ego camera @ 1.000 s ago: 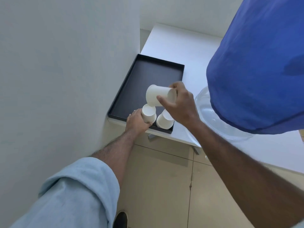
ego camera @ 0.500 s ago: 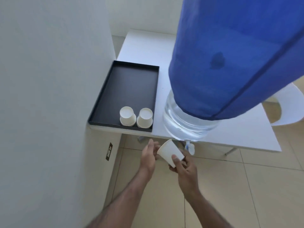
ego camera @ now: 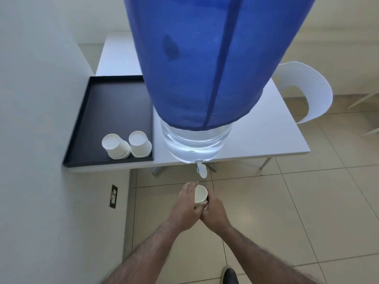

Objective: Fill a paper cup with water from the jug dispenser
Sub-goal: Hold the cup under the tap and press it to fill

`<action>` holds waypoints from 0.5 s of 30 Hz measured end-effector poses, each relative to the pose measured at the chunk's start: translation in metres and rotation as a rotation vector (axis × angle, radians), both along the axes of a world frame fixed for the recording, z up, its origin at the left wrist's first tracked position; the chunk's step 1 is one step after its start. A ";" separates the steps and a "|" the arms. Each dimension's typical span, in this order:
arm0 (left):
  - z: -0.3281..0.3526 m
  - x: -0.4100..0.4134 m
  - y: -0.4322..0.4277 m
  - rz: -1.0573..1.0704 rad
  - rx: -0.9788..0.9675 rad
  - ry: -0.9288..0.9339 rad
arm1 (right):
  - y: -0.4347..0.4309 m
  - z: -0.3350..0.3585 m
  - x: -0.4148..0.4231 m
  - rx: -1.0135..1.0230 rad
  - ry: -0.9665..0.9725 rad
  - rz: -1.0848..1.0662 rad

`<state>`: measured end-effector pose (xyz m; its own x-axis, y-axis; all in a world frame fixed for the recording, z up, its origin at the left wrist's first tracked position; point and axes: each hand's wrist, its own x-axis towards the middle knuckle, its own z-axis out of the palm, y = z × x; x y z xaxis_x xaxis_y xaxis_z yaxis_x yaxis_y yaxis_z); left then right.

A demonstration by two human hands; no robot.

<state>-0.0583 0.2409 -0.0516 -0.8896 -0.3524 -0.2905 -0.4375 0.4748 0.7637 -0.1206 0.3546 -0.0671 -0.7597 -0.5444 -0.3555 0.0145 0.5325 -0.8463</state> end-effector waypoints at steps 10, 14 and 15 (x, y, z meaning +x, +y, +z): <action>0.038 -0.049 -0.039 -0.271 -0.526 0.234 | -0.015 -0.027 -0.049 0.023 0.053 -0.105; 0.045 -0.064 -0.044 -0.402 -0.614 0.224 | -0.038 -0.023 -0.057 -0.034 0.098 -0.123; 0.047 -0.066 -0.045 -0.414 -0.617 0.229 | -0.042 -0.022 -0.057 -0.042 0.109 -0.132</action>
<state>-0.1239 0.1955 -0.0045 -0.9982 -0.0166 0.0575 0.0051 0.9337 0.3580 -0.1778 0.3131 -0.0895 -0.8587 -0.4497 -0.2457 -0.0113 0.4959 -0.8683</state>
